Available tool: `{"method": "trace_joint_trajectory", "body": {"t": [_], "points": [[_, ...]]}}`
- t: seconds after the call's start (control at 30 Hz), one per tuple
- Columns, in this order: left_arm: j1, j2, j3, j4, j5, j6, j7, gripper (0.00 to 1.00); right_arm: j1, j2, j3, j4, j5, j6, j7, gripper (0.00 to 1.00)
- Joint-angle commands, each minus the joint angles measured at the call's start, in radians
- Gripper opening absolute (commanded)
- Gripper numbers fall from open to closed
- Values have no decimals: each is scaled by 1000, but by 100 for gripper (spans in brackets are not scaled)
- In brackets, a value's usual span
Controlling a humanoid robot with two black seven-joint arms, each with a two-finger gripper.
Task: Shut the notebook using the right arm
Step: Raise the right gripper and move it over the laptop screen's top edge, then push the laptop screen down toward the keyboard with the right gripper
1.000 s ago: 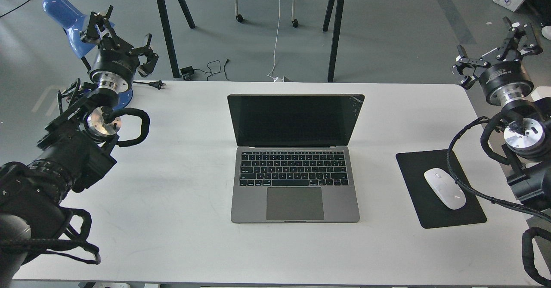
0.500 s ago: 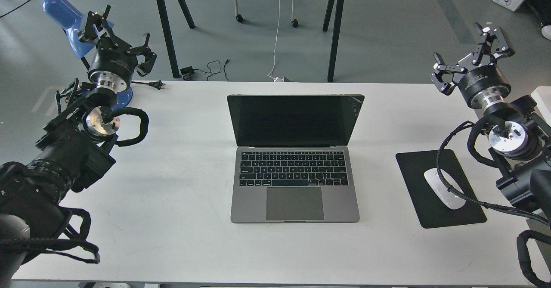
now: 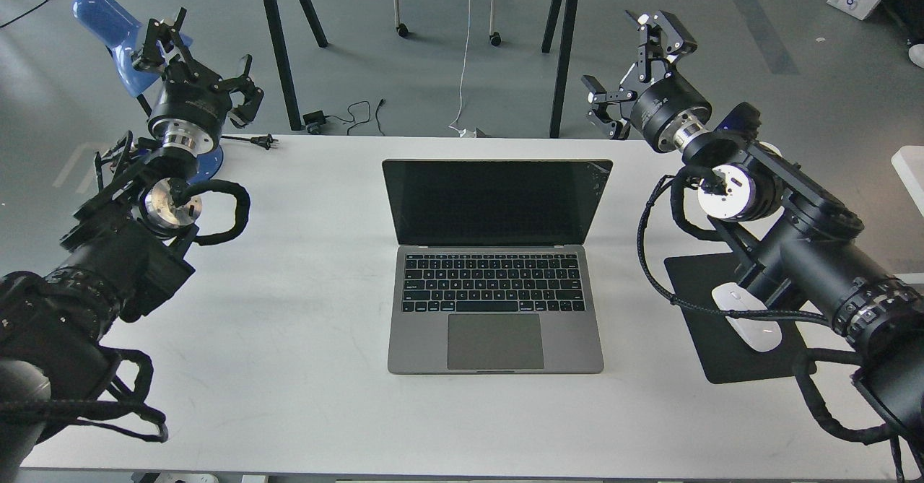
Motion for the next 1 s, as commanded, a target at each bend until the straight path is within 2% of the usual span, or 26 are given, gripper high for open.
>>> {"method": "trace_joint_trajectory", "body": {"t": [0.0,0.13,0.27,0.43,0.67,0.77,0.97], "points": [[3,2,2,-3,0,0,2,100,-8,12,-39,29,0,-24,0,100],[5,4,7,-3,2,0,2,100,-74,-6,-52,147,0,-62,0,100],[5,4,10,-3,2,0,2,100,-115,-84,-59,209,0,-58,-1,100],[5,4,10,-3,2,0,2,100,-187,-104,-59,302,-1,-56,-1,100],[6,4,12,-3,2,0,2,100,-316,-239,-95,518,-11,-58,-3,100],[6,4,13,-3,2,0,5,100,-364,-276,-100,565,-15,-56,-3,100],[6,5,13,-3,2,0,4,100,-430,-268,-105,579,-92,-55,-3,100]]}}
